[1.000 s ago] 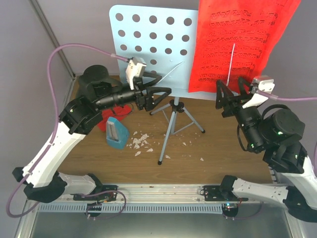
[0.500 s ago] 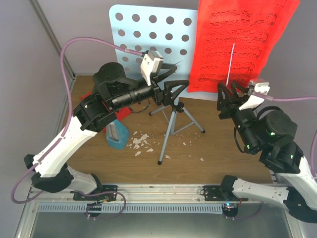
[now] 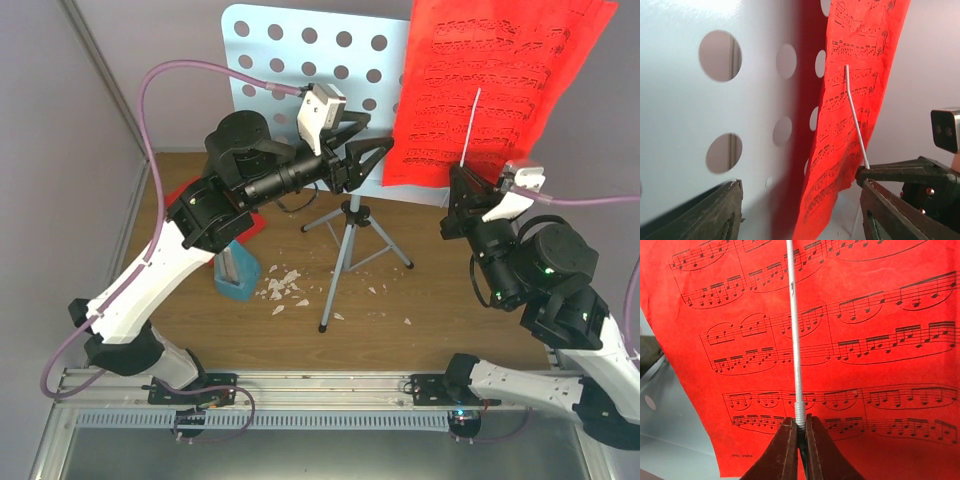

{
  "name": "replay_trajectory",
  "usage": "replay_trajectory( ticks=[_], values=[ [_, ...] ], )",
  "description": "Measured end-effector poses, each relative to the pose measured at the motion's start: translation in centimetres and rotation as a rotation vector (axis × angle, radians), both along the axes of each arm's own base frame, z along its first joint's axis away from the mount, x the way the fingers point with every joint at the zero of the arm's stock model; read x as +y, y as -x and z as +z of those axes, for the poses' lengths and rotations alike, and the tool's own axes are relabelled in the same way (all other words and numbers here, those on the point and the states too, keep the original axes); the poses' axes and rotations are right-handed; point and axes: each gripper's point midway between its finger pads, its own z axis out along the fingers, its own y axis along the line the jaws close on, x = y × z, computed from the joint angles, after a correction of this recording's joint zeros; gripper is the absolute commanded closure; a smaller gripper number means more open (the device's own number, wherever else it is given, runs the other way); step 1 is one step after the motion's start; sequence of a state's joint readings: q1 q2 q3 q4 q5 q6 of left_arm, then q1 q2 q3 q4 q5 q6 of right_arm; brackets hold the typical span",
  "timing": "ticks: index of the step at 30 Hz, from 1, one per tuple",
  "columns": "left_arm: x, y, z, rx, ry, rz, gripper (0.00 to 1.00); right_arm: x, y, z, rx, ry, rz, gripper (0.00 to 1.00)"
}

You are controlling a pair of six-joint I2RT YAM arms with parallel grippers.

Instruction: Pack up the instrument practice props

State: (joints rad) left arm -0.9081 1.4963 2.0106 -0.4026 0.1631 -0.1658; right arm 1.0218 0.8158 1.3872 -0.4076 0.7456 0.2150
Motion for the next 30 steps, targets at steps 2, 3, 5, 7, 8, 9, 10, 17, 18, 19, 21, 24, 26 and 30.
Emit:
replay_trajectory(
  ticks=[2, 3, 5, 7, 8, 9, 10, 17, 18, 19, 21, 24, 26, 30],
  values=[
    [-0.3, -0.2, 0.4, -0.011, 0.006, 0.001, 0.39, -0.2, 0.0, -0.1, -0.001, 0.005, -0.008, 0.99],
    [-0.4, -0.4, 0.6, -0.014, 0.008, 0.001, 0.40, -0.2, 0.0, -0.1, -0.002, 0.005, -0.009, 0.99],
    [-0.8, -0.6, 0.7, -0.020, 0.008, 0.002, 0.43, -0.2, 0.0, -0.1, -0.003, 0.004, -0.009, 0.99],
    [-1.1, -0.8, 0.7, -0.027, 0.007, 0.001, 0.46, -0.2, 0.0, -0.1, -0.003, 0.004, -0.009, 1.00],
    [-1.2, -0.8, 0.7, -0.029, 0.006, -0.002, 0.47, -0.2, 0.0, -0.1, -0.003, 0.004, -0.009, 1.00],
    [-1.4, -0.9, 0.6, -0.031, 0.005, -0.007, 0.48, -0.2, 0.0, -0.1, -0.003, 0.004, -0.009, 0.99],
    [-1.6, -0.9, 0.5, -0.032, 0.005, -0.012, 0.49, -0.2, 0.0, -0.1, -0.003, 0.005, -0.009, 0.99],
    [-2.5, -1.0, 0.4, -0.041, 0.005, -0.038, 0.64, -0.2, 0.0, -0.1, -0.004, 0.003, -0.009, 1.00],
    [-2.7, -1.1, 0.3, -0.040, 0.005, -0.040, 0.66, -0.2, 0.0, -0.1, -0.004, 0.003, -0.009, 1.00],
    [-2.8, -1.1, 0.3, -0.041, 0.004, -0.045, 0.67, -0.2, 0.0, -0.1, -0.004, 0.003, -0.009, 1.00],
    [-3.0, -1.1, 0.1, -0.041, 0.003, -0.053, 0.69, -0.1, 0.0, -0.2, -0.004, 0.004, -0.009, 0.99],
    [-3.4, -1.1, 0.1, -0.042, 0.002, -0.066, 0.78, -0.1, 0.0, -0.2, -0.003, 0.003, -0.009, 1.00],
    [-3.6, -1.1, 0.2, -0.046, 0.004, -0.074, 0.88, -0.1, 0.0, -0.1, -0.004, 0.003, -0.008, 1.00],
    [-3.8, -1.1, 0.3, -0.050, 0.008, -0.079, 1.00, -0.1, 0.0, -0.1, -0.004, 0.003, -0.005, 0.99]
  ],
)
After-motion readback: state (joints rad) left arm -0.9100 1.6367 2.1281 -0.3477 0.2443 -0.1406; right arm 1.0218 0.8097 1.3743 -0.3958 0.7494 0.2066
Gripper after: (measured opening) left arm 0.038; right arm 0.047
